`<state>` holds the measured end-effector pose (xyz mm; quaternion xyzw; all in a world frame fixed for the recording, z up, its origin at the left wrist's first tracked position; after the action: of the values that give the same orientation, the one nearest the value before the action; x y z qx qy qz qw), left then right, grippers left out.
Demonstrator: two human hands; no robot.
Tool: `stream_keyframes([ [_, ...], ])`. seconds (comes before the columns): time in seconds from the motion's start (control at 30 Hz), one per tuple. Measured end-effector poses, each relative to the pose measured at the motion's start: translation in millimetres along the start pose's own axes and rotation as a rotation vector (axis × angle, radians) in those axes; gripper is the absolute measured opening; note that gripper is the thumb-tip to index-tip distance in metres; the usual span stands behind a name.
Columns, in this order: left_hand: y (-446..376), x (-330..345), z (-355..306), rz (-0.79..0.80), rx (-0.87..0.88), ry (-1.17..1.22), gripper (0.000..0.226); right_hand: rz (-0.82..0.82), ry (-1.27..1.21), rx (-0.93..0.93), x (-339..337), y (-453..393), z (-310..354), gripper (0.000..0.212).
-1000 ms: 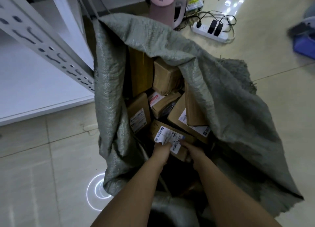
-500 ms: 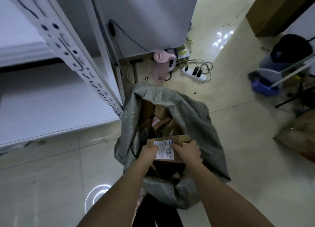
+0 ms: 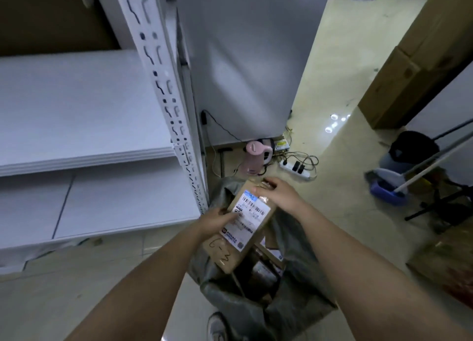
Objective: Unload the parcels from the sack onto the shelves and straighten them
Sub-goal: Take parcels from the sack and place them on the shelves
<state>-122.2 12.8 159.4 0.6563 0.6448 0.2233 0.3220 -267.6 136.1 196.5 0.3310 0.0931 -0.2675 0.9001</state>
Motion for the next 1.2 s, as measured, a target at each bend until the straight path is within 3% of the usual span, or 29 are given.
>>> stream_keyframes([
  [0.1, 21.5, 0.6, -16.0, 0.132, 0.058, 0.179, 0.05, 0.071, -0.015, -0.022, -6.0, 7.4, 27.9, 0.073],
  [0.27, 51.8, 2.9, -27.1, 0.255, 0.106, 0.279, 0.044, 0.165, -0.069, -0.014, -17.1, 24.6, 58.2, 0.071],
  [0.37, 66.9, 2.7, -29.6, 0.276, 0.133, 0.349, 0.041, 0.112, -0.115, -0.071, -17.7, 34.6, 73.8, 0.068],
  [0.5, 89.8, -5.0, -29.6, 0.217, 0.156, 0.478, 0.045, -0.025, -0.421, -0.091, -6.8, 53.9, 74.5, 0.068],
  [0.6, 102.6, -15.5, -25.8, 0.098, 0.219, 0.519, 0.051, 0.128, -0.505, -0.008, 32.1, 61.2, 62.6, 0.075],
  [0.67, 111.7, -21.7, -19.7, -0.006, 0.243, 0.515, 0.054, 0.278, -0.495, 0.034, 63.0, 68.9, 59.8, 0.078],
  [0.77, 127.2, -22.5, -8.5, -0.092, 0.265, 0.568, 0.052, 0.463, -0.444, 0.02, 102.4, 79.7, 63.4, 0.063],
  [0.83, 138.9, -21.0, -0.8, -0.146, 0.282, 0.629, 0.049, 0.532, -0.424, 0.014, 121.4, 86.1, 67.4, 0.069],
  [0.93, 157.7, -21.6, 10.3, -0.211, 0.288, 0.69, 0.047, 0.545, -0.349, -0.005, 139.1, 92.8, 78.5, 0.079],
  [1.1, 201.5, -44.0, 39.3, -0.357, 0.172, 0.67, 0.053, 0.51, -0.303, -0.066, 158.1, 95.8, 109.4, 0.055],
  [1.2, 228.1, -61.3, 57.2, -0.384, 0.166, 0.668, 0.047, 0.526, -0.277, -0.1, 180.1, 94.5, 132.0, 0.055],
])
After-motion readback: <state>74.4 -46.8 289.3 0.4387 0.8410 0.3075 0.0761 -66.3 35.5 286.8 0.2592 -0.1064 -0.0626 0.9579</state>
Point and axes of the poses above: each hand's wrist, its own y-axis away from the middle knuckle, its own x-axis out of the palm, z = x × y, the point moved 9 cm from there along -y, towards the middle knuckle, and after that the axes turned 12 degrees about z, right-handed, at the moved point
